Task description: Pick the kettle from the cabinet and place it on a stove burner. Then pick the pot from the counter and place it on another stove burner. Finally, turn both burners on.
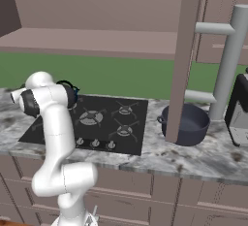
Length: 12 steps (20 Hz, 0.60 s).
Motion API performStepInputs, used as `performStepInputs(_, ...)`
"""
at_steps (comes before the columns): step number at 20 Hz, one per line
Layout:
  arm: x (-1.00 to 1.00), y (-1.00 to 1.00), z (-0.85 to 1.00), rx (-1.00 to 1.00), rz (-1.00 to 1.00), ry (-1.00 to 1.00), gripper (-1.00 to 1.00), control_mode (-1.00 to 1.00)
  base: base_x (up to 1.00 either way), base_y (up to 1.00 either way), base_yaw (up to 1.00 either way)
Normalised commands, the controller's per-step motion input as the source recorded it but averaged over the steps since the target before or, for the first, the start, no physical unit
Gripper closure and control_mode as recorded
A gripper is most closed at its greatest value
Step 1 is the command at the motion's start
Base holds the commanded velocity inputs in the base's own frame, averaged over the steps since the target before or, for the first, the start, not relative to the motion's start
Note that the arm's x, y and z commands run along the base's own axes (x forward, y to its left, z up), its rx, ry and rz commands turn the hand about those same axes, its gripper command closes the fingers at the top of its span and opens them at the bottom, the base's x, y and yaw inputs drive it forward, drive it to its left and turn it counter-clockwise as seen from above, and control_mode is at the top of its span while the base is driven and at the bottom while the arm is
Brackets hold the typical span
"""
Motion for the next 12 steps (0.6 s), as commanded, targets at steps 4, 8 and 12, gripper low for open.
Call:
performStepInputs(4,-0.22,0.03,-0.02,0.00,0.00,-0.04,-1.00,-1.00,0.00,0.00,0.00)
performStepInputs(8,-0.23,0.08,0.00,0.00,0.00,-0.05,-1.00,-1.00,0.00,0.00,0.00)
performStepInputs(12,-0.31,0.04,0.00,0.00,-0.01,-0.07,-1.00,-1.00,0.00,0.00,0.00)
